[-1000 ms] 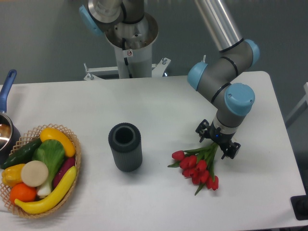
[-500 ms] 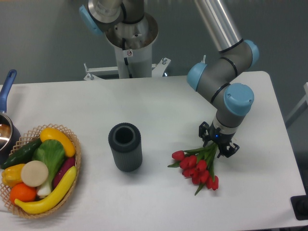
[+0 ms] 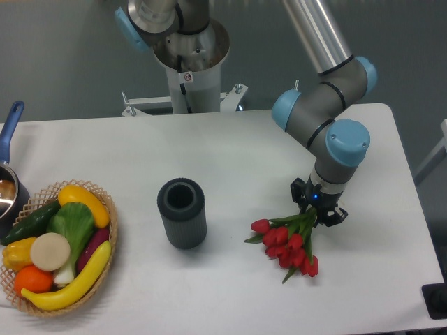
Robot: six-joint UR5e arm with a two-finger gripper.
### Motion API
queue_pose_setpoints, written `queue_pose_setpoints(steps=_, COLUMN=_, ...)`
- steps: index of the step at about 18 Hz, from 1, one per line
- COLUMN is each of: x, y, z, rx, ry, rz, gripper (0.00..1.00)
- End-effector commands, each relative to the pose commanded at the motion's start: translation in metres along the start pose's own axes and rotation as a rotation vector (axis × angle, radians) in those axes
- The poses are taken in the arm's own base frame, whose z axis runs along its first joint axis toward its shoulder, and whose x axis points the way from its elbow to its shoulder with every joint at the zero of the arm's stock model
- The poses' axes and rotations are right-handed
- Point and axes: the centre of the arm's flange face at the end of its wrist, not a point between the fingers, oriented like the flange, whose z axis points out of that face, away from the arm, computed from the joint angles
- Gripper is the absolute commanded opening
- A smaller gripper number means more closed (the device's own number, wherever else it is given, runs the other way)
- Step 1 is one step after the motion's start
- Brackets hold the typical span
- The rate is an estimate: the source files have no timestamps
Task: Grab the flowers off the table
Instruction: 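Lower the gripper onto the tulip stems and close it, then lift the grasped tulip bunch up off the table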
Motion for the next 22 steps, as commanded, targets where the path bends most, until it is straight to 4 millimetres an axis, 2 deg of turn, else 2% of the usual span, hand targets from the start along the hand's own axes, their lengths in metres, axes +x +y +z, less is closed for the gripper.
queue_pose_setpoints(steps=9, x=-0.008, y=0.000, z=-0.020, rx=0.008, ry=-0.038, rz=0.006, gripper=0.34)
queue_pose_setpoints(steps=10, x=-0.007, y=-0.001, z=-0.035, rx=0.012, ry=-0.059, rz=0.006, gripper=0.34)
queue_pose_setpoints(steps=14, x=-0.004, y=-0.005, z=-0.070, rx=0.027, ry=-0.111, rz=0.009, gripper=0.33)
queue_pose_setpoints(steps=17, x=0.001, y=-0.015, z=-0.100, rx=0.117, ry=-0.146, rz=0.012, gripper=0.33)
queue_pose_setpoints(steps=20, x=0.006, y=-0.026, z=-0.115, rx=0.229, ry=-0.148, rz=0.013, gripper=0.33)
queue_pose_setpoints(steps=22, x=0.010, y=-0.033, z=-0.132, rx=0.294, ry=-0.157, rz=-0.017, gripper=0.33)
